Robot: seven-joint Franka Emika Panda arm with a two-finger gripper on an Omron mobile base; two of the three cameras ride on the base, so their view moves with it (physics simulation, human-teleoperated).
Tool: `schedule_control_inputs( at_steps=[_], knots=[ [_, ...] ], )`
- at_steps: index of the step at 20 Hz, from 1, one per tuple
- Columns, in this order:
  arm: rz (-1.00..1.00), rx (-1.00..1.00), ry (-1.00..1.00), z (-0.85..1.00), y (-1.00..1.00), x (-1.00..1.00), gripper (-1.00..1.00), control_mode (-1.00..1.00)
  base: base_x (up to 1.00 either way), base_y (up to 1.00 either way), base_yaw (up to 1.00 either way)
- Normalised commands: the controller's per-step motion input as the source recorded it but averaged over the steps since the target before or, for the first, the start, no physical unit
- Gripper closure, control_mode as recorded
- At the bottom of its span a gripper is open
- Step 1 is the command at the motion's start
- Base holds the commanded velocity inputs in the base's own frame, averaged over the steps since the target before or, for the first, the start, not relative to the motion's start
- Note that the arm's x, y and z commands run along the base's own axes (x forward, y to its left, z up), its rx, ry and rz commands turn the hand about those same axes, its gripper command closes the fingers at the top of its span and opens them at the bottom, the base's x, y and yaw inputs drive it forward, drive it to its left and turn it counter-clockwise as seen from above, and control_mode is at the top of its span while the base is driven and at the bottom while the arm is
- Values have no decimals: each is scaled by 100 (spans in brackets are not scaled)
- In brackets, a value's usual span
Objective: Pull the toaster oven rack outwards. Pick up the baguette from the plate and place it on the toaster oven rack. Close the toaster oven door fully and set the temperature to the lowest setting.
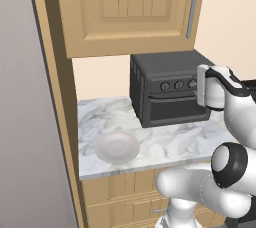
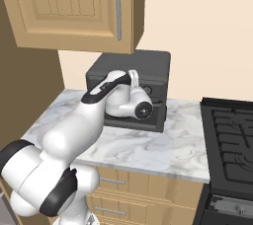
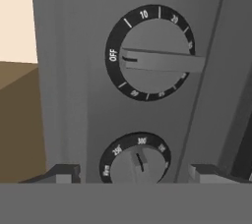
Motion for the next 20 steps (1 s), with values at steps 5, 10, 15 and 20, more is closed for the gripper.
schedule_control_inputs(
  at_steps=[5,10,15,20],
  knots=[
    [1,-4,0,-12,0,18,-100,-100,0,0,0],
    [1,-4,0,-13,0,20,-100,-100,0,0,0],
    [0,-4,-1,-13,0,27,-100,-100,0,0,0],
    [0,-3,-4,-19,0,30,-100,-100,0,0,0]
  ],
)
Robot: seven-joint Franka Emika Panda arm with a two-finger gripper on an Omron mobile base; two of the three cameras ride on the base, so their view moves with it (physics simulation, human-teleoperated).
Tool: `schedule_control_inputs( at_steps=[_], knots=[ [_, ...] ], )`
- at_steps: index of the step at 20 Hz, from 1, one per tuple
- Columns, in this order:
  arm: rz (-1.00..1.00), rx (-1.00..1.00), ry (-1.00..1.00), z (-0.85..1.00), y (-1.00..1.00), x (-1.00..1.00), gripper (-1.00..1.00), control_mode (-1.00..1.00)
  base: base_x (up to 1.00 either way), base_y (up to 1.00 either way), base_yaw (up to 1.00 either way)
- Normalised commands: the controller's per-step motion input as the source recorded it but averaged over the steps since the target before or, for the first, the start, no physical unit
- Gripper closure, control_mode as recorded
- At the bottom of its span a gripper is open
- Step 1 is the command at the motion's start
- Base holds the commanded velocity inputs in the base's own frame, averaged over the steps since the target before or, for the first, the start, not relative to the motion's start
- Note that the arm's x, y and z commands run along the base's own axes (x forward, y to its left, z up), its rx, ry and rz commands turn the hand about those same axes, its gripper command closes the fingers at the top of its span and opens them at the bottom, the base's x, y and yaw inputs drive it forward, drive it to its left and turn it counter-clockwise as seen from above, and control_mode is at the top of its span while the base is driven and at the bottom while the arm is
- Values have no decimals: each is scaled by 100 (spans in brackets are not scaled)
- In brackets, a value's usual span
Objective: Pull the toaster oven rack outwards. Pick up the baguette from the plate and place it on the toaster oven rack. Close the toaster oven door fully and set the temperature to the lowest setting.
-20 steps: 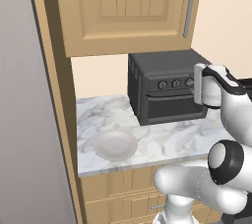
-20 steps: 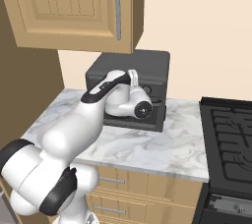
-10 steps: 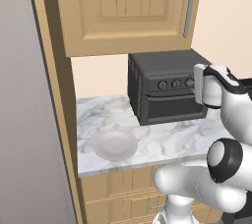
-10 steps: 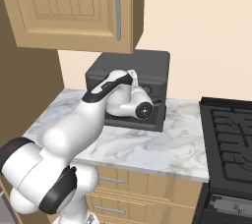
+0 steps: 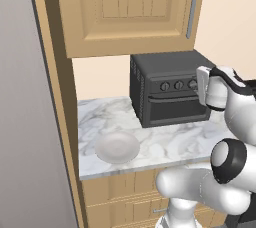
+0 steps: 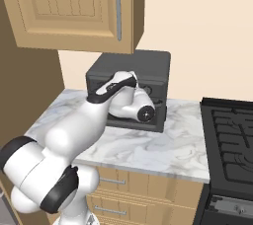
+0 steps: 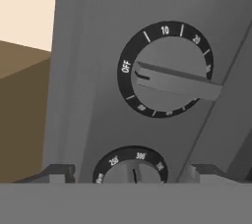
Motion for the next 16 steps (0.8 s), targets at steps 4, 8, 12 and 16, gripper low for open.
schedule_control_inputs(
  at_steps=[4,8,12,16],
  knots=[
    [0,-2,-4,-20,0,30,-100,-100,0,0,0],
    [0,-1,-4,-15,0,27,-100,-100,0,0,0],
    [0,-2,-2,-13,0,31,100,-100,0,0,0],
    [0,-2,-1,-14,0,32,100,-100,0,0,0]
  ],
)
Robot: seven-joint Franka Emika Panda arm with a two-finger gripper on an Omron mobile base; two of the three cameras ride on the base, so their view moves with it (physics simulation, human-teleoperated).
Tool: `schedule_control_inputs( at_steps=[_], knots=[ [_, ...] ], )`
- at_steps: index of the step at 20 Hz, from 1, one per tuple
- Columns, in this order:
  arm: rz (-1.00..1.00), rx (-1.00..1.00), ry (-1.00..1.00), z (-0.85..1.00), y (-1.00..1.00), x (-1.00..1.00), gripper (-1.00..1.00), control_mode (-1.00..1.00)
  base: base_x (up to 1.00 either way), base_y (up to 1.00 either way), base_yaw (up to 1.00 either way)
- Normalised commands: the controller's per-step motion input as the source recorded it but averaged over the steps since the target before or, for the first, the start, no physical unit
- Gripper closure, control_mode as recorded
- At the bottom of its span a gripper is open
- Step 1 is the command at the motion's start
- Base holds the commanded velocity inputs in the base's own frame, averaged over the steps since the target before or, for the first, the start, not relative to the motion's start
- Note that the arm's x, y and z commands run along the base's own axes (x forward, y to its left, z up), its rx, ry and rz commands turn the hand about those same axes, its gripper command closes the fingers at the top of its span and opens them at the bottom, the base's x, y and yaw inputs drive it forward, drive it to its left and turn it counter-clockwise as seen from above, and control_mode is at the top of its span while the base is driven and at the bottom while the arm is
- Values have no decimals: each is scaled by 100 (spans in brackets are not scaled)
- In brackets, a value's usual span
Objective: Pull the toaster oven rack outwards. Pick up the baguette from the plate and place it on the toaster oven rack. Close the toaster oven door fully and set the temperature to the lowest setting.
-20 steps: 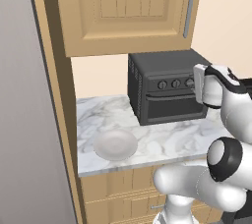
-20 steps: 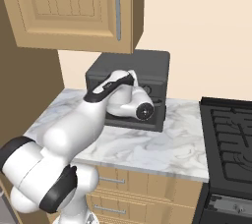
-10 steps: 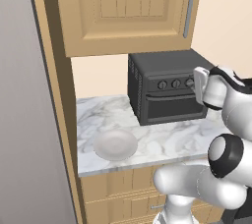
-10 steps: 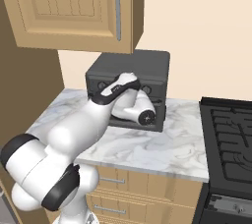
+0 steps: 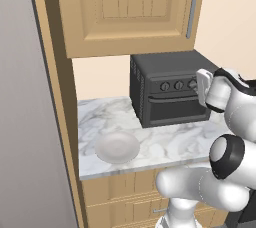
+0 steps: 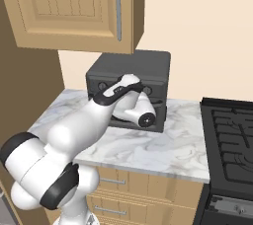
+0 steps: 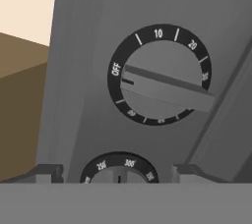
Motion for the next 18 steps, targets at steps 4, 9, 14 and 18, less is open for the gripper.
schedule_control_inputs(
  at_steps=[4,9,14,18],
  knots=[
    [0,0,-1,-12,0,31,100,-100,0,0,0],
    [0,0,-6,-15,0,27,100,-100,0,0,0],
    [0,0,-12,-21,0,14,100,-100,0,0,0],
    [0,0,-15,-24,0,3,100,-100,0,0,0]
  ],
)
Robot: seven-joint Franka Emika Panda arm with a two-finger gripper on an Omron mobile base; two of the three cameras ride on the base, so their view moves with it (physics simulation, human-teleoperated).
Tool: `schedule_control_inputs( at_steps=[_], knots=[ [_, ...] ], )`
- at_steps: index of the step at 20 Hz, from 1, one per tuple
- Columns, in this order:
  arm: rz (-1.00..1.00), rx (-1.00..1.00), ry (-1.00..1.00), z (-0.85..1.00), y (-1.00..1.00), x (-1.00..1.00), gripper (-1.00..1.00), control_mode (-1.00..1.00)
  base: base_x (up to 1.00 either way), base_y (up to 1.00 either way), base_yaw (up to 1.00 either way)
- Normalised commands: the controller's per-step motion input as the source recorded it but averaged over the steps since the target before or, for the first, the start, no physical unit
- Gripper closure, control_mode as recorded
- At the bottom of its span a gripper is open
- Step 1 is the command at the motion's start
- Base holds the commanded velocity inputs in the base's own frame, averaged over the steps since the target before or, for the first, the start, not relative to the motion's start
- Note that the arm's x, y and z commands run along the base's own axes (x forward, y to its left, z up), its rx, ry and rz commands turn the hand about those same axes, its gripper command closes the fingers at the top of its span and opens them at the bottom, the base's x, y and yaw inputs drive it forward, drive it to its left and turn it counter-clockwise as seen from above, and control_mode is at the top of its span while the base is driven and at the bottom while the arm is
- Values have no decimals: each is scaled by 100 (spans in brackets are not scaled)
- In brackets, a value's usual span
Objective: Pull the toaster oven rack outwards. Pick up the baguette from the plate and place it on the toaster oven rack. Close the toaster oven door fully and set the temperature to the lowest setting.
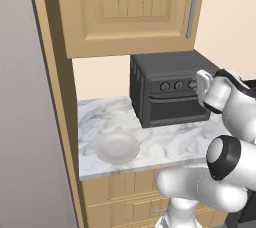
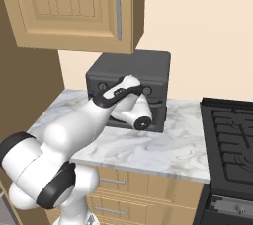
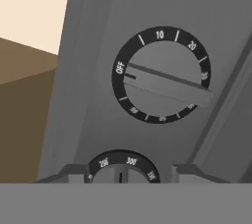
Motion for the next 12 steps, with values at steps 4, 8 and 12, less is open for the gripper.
schedule_control_inputs(
  at_steps=[4,8,12],
  knots=[
    [0,0,-13,-22,0,3,100,-100,0,0,0],
    [0,0,-14,-24,0,0,100,-100,0,0,0],
    [0,0,-16,-26,0,0,100,-100,0,0,0]
  ],
)
